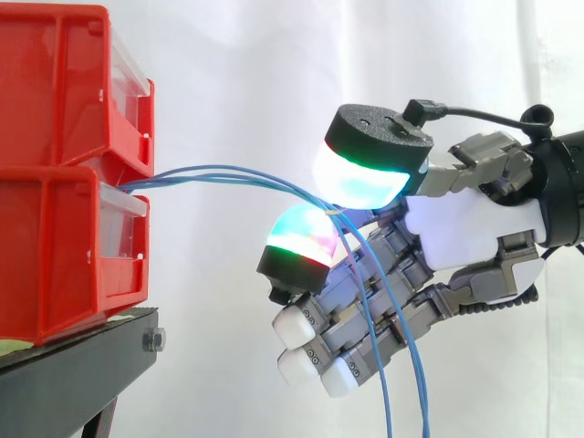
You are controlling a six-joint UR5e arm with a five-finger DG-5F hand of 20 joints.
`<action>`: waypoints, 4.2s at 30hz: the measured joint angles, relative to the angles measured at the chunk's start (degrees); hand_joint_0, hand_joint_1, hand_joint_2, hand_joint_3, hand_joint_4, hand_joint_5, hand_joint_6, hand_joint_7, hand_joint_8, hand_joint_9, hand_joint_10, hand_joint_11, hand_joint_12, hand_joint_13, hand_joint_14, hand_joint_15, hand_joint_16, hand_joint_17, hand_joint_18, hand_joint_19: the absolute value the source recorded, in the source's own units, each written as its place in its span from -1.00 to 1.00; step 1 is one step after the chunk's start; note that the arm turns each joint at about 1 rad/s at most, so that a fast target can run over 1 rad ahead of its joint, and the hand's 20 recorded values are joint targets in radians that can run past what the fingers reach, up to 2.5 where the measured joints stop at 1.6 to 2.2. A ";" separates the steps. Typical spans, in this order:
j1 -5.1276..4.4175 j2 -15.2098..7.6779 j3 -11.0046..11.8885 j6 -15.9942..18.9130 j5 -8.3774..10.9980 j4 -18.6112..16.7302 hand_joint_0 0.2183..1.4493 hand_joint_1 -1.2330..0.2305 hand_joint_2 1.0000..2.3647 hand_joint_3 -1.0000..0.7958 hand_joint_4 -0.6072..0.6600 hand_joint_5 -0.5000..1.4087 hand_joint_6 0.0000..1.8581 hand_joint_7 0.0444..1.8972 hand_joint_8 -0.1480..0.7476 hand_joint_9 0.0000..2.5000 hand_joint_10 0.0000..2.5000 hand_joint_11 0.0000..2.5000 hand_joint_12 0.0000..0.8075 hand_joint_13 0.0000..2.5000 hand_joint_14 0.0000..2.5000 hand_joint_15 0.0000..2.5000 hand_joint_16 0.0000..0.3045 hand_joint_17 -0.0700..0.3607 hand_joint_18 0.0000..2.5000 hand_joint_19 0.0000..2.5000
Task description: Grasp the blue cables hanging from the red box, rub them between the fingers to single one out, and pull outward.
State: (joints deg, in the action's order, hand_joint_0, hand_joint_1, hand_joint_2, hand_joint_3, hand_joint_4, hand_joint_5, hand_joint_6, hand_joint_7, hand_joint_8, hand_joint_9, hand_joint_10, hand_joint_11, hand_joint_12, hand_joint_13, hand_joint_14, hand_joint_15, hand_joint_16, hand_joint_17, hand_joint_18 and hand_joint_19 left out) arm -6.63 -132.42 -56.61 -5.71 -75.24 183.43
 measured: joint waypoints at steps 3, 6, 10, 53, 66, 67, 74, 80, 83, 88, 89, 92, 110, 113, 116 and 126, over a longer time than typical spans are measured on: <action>-0.02 -0.02 0.05 0.00 0.00 0.00 -0.60 -0.31 -1.00 -0.44 0.21 -0.64 -0.08 0.03 0.10 -0.31 -0.99 -0.71 0.05 -0.50 -0.99 -0.76 -0.66 -0.14 -0.51 -0.78; 0.00 -0.02 0.05 0.00 0.00 0.00 -0.58 -0.25 -1.00 -0.44 0.20 -0.64 -0.08 0.04 0.09 -0.31 -0.99 -0.70 0.04 -0.51 -0.99 -0.76 -0.67 -0.15 -0.52 -0.76; -0.01 -0.03 0.04 0.00 0.06 0.00 -0.56 -0.23 -1.00 -0.44 0.20 -0.64 -0.09 0.04 0.09 -0.31 -0.99 -0.70 0.03 -0.51 -0.99 -0.76 -0.67 -0.15 -0.52 -0.76; -0.06 -0.04 0.02 0.06 0.02 0.51 -0.09 -0.60 -0.98 -0.27 0.02 -0.67 -0.03 0.12 -0.08 -0.36 -0.99 -0.70 -0.10 -0.53 -0.99 -0.78 -0.72 -0.23 -0.55 -0.79; -0.37 -0.03 0.02 1.34 0.18 0.60 -0.37 -0.37 -0.98 -0.23 -0.01 -0.63 -0.09 0.17 -0.11 -0.30 -0.99 -0.75 -0.10 -0.51 -0.99 -0.77 -0.73 -0.24 -0.55 -0.77; -0.39 -0.03 0.01 1.38 0.18 0.59 -0.38 -0.33 -0.98 -0.22 0.00 -0.63 -0.10 0.14 -0.12 -0.29 -0.99 -0.75 -0.10 -0.51 -0.99 -0.76 -0.73 -0.24 -0.55 -0.77; -0.47 -0.03 0.03 1.54 0.18 0.53 -0.40 -0.17 -0.98 -0.20 0.02 -0.60 -0.17 0.16 -0.13 -0.28 -0.99 -0.76 -0.09 -0.51 -0.99 -0.76 -0.73 -0.24 -0.57 -0.75; -0.49 -0.03 0.04 1.57 0.18 0.53 -0.39 -0.13 -0.98 -0.20 0.06 -0.59 -0.19 0.14 -0.12 -0.27 -0.99 -0.76 -0.09 -0.51 -0.99 -0.77 -0.73 -0.24 -0.57 -0.75; -0.49 -0.03 0.04 1.58 0.18 0.53 -0.39 -0.21 -0.98 -0.19 0.11 -0.59 -0.20 0.18 -0.07 -0.28 -0.99 -0.75 -0.07 -0.51 -0.99 -0.76 -0.72 -0.23 -0.57 -0.76; -0.49 -0.03 0.05 1.52 0.18 0.52 -0.39 -0.33 -0.98 -0.20 0.15 -0.61 -0.16 0.16 -0.03 -0.29 -0.99 -0.73 -0.07 -0.52 -0.99 -0.76 -0.72 -0.23 -0.57 -0.76; -0.49 -0.03 0.05 1.51 0.18 0.50 -0.39 -0.35 -0.98 -0.20 0.15 -0.63 -0.14 0.13 -0.03 -0.29 -0.99 -0.72 -0.07 -0.52 -0.99 -0.76 -0.72 -0.23 -0.57 -0.77; -0.49 -0.02 0.07 1.50 0.18 0.47 -0.34 -0.44 -0.98 -0.16 0.14 -0.65 -0.09 0.14 0.00 -0.31 -0.99 -0.69 -0.05 -0.52 -0.99 -0.76 -0.72 -0.23 -0.57 -0.78; -0.49 -0.03 0.03 1.46 0.18 0.44 -0.42 -0.39 -1.00 -0.44 0.18 -0.64 -0.09 0.03 0.00 -0.31 -0.99 -0.70 -0.06 -0.52 -0.99 -0.76 -0.72 -0.23 -0.57 -0.78; -0.49 -0.02 0.04 1.43 0.18 0.44 -0.46 -0.32 -1.00 -0.44 0.17 -0.63 -0.10 0.04 0.00 -0.29 -0.99 -0.70 -0.05 -0.51 -0.99 -0.77 -0.71 -0.22 -0.56 -0.78; -0.49 -0.01 0.05 1.41 0.18 0.44 -0.44 -0.27 -1.00 -0.44 0.15 -0.62 -0.11 0.04 -0.01 -0.29 -0.99 -0.71 -0.05 -0.50 -0.99 -0.77 -0.72 -0.23 -0.56 -0.77; -0.49 -0.03 0.07 1.41 0.25 0.46 -0.36 -0.20 -0.98 -0.19 0.15 -0.59 -0.21 0.11 -0.03 -0.27 -0.99 -0.72 -0.07 -0.50 -0.99 -0.76 -0.73 -0.24 -0.56 -0.76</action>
State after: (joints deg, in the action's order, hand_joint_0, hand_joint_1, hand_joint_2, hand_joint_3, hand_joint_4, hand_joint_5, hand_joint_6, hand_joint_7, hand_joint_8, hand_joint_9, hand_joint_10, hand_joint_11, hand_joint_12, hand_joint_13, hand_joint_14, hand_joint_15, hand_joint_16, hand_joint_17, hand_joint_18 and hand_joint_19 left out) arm -7.12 -132.44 -56.54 -4.30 -74.98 183.89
